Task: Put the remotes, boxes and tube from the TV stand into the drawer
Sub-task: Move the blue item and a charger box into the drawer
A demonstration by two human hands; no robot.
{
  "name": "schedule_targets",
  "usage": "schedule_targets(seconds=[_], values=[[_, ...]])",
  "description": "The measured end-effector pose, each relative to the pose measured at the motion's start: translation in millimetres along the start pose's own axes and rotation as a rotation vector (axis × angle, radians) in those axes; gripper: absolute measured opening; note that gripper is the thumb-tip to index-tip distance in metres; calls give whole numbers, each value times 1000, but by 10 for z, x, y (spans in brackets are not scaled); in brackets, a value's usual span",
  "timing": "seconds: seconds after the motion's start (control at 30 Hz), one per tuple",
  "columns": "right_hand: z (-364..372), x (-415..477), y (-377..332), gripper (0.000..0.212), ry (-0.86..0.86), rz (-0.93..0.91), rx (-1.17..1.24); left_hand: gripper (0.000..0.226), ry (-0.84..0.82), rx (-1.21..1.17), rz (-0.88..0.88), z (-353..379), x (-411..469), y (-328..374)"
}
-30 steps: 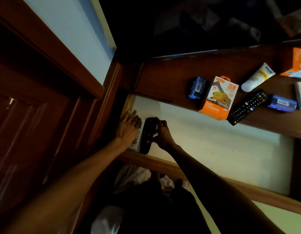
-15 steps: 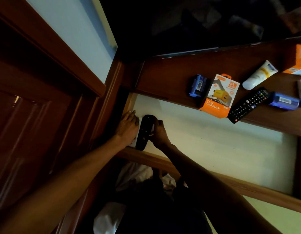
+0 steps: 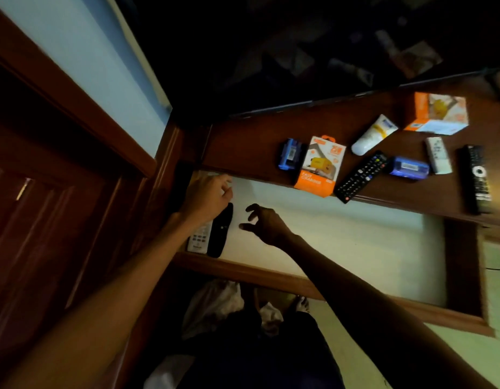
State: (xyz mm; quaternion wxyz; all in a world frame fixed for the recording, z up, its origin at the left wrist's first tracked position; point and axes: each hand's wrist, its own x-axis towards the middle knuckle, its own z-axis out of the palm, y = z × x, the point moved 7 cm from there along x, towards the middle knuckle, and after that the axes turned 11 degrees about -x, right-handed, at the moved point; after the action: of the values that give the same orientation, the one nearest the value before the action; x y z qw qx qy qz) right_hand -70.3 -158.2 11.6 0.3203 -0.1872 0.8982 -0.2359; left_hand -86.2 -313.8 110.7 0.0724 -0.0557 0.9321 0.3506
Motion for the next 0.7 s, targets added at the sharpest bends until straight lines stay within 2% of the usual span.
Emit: schedule_targets(seconds=[0.1,0.2,0.3,0.37,0.47,0.57,0.63,0.7], values=[[-628,-284,158,42,137,1,10,24,74,-139,18,-45,146,392],[-1232,-603,376,29,356,8,45,22,115,-240,44,-1,385,810],[-1713,-855,640,30,531,43,33,26,96,-314,48,151,680,1128],[-1969,-934,791,29,613,65,17,34,23,-350,-7,333,883,1197],[-2246,-919,1005,19,643,103,32,54,-134,-304,-79,652,1124,1151],[-2448,-835,1254,29,648,155,8,72,-274,-137,-114,905,1246,1042],[-2549,-781,1401,28,622,178,22,77,-304,-81,-99,974,1271,1020],[-2598,-726,1503,28,585,188,23,76,-267,-98,-87,971,1295,999]])
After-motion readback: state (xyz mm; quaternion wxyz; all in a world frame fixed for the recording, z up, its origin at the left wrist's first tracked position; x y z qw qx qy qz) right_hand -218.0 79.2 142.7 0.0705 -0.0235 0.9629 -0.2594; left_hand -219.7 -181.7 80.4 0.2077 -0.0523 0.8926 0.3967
